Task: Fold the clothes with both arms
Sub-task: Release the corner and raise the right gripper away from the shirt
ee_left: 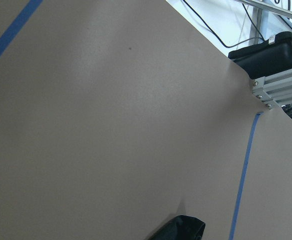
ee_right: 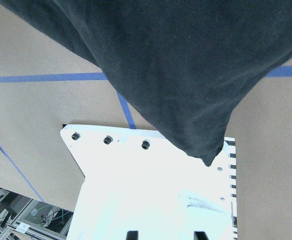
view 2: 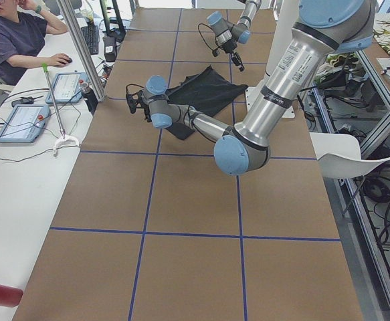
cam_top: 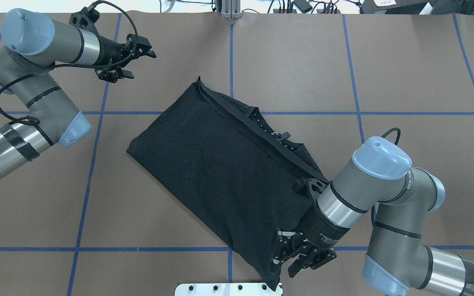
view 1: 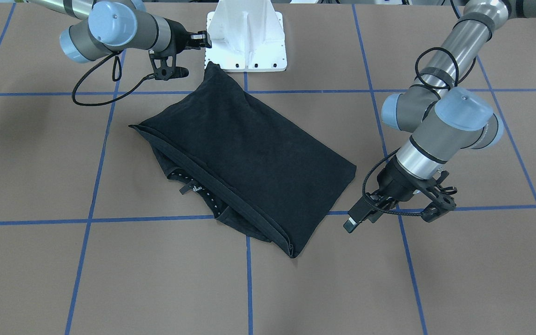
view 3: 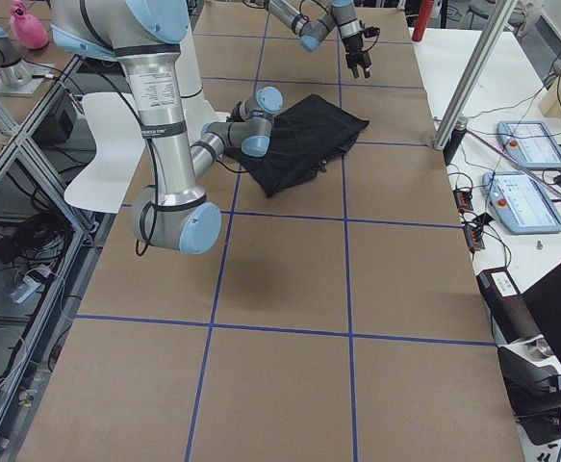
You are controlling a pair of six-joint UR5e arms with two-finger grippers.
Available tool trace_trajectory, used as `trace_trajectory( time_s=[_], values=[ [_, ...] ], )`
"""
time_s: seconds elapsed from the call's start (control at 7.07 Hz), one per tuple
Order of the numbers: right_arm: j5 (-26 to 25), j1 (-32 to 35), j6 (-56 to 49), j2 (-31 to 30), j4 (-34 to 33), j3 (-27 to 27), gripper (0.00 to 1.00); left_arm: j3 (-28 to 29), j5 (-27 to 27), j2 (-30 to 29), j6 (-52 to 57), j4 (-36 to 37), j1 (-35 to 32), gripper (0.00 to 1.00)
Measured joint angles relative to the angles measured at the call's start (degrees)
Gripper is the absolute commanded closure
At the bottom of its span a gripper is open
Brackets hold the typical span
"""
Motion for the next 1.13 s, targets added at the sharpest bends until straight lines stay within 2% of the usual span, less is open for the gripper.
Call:
trace_trajectory(
  time_s=[0.28,0.71,1.13],
  values=[
    [-0.25,2.25,0.51,0.13,0.03,0.41,0.0,-0.03,-0.2,-0.03,0.03,0.0,0.0,0.0],
    [-0.37,9.36,0.17,0.33,0.04,-0.03,0.0,-2.1,-0.43,1.12,0.03,0.08,-0.07,0.0],
    [-4.1,16.18,-0.53,0.43,0.12,-0.96,0.0,-5.63,-0.75,3.17,-0.05,0.27,-0.08,0.0]
  ],
)
